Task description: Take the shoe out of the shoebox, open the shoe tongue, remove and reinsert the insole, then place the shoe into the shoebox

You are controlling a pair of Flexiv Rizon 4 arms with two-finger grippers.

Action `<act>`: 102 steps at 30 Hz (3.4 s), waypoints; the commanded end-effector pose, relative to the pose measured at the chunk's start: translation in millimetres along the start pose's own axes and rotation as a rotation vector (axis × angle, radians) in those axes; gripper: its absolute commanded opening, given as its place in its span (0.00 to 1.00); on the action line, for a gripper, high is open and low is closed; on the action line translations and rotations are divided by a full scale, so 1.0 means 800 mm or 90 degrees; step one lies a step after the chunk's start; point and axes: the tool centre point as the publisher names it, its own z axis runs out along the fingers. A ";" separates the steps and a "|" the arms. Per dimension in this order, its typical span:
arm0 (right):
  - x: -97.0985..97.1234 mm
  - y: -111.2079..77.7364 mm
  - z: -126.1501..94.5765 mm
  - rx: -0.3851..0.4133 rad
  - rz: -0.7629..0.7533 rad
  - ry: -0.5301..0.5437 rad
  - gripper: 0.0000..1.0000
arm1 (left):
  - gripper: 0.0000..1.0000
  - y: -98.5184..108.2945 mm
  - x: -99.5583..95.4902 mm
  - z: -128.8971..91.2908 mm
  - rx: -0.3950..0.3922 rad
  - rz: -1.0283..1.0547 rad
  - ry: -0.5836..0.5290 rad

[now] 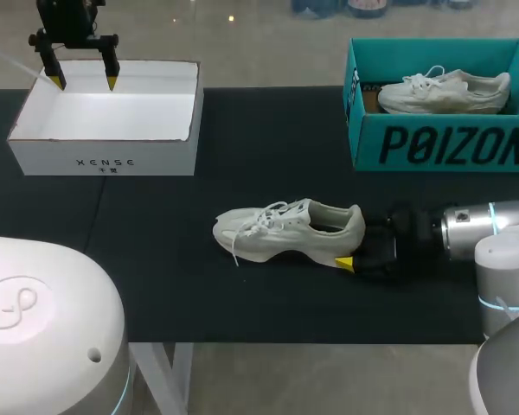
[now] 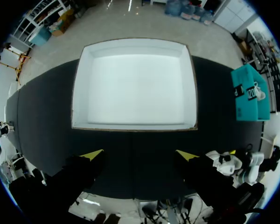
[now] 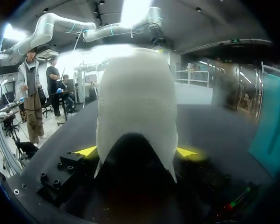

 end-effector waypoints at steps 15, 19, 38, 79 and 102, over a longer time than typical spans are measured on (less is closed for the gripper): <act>0.003 -0.007 0.006 0.013 0.016 -0.008 0.00 | 1.00 0.002 0.000 -0.001 0.002 -0.001 -0.002; 0.003 -0.007 0.006 0.013 0.016 -0.008 0.00 | 1.00 0.002 0.000 -0.001 0.002 -0.001 -0.002; 0.003 -0.007 0.006 0.013 0.016 -0.008 0.00 | 1.00 0.002 0.000 -0.001 0.002 -0.001 -0.002; 0.003 -0.007 0.006 0.013 0.016 -0.008 0.00 | 1.00 0.106 0.242 0.031 -0.001 0.009 -0.087; 0.003 -0.007 0.006 0.013 0.016 -0.008 0.00 | 1.00 0.189 0.379 0.098 -0.031 0.126 -0.069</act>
